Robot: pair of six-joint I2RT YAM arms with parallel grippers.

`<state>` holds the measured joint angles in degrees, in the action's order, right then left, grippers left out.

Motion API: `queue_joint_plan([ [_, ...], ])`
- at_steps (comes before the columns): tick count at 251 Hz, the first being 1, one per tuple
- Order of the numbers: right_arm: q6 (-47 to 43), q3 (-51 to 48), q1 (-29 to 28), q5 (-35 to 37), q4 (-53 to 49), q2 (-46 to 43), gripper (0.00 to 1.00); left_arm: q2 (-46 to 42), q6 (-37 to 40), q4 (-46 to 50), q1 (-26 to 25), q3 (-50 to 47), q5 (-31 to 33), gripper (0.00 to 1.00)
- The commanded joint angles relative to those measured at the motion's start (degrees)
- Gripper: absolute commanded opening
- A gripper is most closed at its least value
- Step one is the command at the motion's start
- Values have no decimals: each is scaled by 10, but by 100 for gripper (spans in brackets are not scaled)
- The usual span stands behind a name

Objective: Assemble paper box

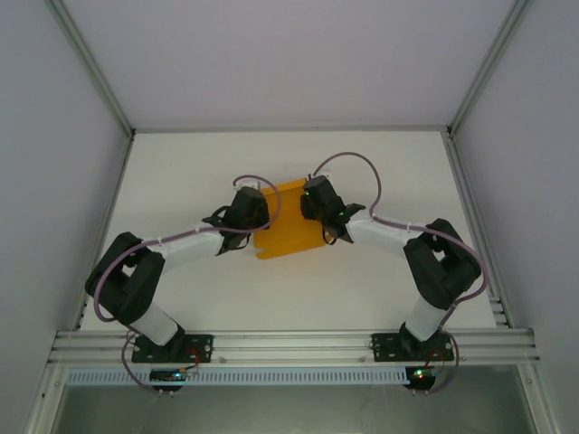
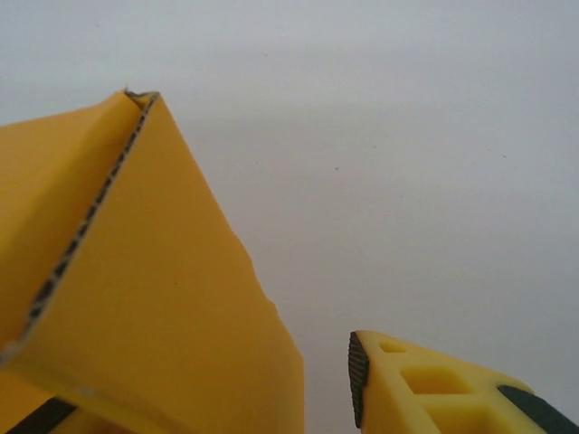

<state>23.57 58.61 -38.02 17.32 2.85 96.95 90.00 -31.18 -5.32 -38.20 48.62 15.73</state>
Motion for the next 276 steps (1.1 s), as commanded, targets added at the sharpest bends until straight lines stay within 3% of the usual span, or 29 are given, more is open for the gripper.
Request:
queue_joint_plan([
  [1,-9,-11,23,-28,42,-11,39,-15,8,34,2,3,-9,0],
  [43,12,-17,38,-72,59,-8,39,-17,7,31,1,3,-15,0],
  [96,31,-35,68,-180,107,-26,48,-14,7,36,1,7,-22,0],
  [181,94,-27,95,-269,85,-26,50,-15,4,34,1,9,-34,0],
  [223,64,-4,86,-207,46,-18,45,-16,3,31,0,9,-37,0],
  [276,15,7,56,-25,15,16,36,-17,2,34,-1,16,-43,0],
])
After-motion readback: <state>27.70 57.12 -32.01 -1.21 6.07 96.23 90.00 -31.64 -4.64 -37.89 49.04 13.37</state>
